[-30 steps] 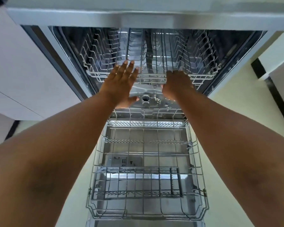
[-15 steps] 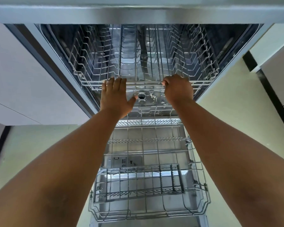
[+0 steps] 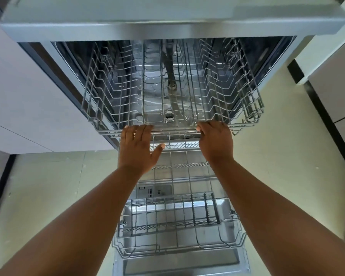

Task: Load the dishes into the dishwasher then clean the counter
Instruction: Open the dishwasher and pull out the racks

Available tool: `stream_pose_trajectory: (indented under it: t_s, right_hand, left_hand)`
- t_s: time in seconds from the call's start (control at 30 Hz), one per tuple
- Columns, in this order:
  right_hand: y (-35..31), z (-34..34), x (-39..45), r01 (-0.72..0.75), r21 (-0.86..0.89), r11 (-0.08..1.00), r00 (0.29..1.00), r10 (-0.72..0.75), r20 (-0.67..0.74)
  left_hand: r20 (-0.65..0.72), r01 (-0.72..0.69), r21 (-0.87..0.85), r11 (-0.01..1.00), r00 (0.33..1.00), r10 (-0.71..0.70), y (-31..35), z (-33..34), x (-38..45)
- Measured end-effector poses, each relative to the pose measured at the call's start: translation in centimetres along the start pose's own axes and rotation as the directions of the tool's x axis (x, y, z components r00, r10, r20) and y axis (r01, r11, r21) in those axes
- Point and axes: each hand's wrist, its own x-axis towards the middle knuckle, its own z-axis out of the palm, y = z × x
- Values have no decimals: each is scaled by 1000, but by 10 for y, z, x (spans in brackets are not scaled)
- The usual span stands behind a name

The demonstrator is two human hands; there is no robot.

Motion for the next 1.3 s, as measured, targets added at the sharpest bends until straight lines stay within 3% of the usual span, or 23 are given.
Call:
stream_pose_trajectory:
  t_s: [0.37, 0.63, 0.87, 1.1, 1.3]
  right_hand:
    - [-6, -40, -68, -41, -5, 999, 997, 42, 62]
    - [-10, -62, -70, -21, -49, 999, 983, 29, 181]
    - [-12, -80, -120, -25, -32, 999, 966, 32, 256]
    - [-17, -106, -156, 30, -14, 999, 943, -23, 331]
    - [-20, -124, -191, 67, 5, 998, 934, -64, 351]
  left_hand:
    - [-43, 9, -124, 992, 999, -14, 23, -20, -73]
    - [114, 139, -118, 983, 986, -126, 37, -47, -69]
    - [62, 124, -184, 975, 992, -114, 46, -46, -113]
    - [163, 172, -329, 929, 979, -124, 50, -55, -153]
    - [175, 151, -296, 943, 979, -102, 63, -65, -193]
